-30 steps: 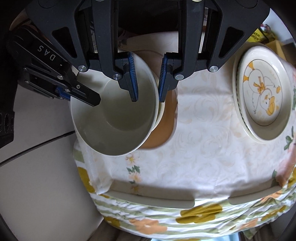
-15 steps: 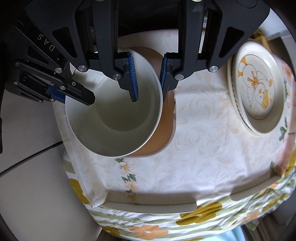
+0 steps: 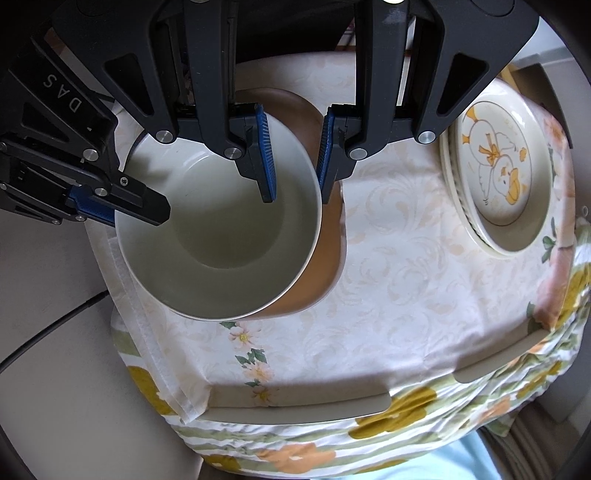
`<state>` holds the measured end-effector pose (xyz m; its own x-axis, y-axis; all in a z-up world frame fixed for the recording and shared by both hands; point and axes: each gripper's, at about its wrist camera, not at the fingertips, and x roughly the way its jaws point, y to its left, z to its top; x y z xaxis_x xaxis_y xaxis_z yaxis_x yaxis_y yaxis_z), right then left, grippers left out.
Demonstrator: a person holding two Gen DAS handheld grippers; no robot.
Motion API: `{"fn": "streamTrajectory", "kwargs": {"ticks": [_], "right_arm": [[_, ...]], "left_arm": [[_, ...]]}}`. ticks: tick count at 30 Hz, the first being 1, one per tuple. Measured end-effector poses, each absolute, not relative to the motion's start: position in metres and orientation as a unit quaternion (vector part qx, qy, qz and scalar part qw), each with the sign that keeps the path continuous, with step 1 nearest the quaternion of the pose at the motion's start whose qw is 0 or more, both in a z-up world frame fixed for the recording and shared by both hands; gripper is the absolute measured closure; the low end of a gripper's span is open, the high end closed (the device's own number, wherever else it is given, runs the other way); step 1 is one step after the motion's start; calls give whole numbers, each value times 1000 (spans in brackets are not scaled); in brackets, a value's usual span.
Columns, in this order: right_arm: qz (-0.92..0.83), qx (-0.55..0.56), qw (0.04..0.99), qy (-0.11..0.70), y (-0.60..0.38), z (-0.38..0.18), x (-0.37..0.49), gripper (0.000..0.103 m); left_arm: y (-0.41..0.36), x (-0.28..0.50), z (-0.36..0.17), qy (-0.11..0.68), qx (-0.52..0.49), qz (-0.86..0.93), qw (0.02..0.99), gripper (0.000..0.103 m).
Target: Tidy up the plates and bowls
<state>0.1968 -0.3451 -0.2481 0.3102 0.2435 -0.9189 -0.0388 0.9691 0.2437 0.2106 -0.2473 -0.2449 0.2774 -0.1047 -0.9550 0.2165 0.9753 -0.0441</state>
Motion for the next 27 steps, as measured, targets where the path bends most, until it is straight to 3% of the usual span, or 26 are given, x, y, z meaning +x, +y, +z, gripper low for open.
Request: {"fn": "streamTrajectory", "kwargs": {"ticks": [15,25,26,27], "right_arm": [[95,87,812,570,-350,-244,192,87],[105,96,853,501,-364,-189,161,86],[104,91,860,491,-363,-181,156,82],[100,86,865,483,-363,-175,151,65]], "left_arm": [[-245,202,-236,576,43,-105,809,84],[-204,171,-153,456,-2,-118,882,83],[-199,167,-146,448,-2,-118,886,83],[-195,162,-141,445,2,-118,888,83]]}}
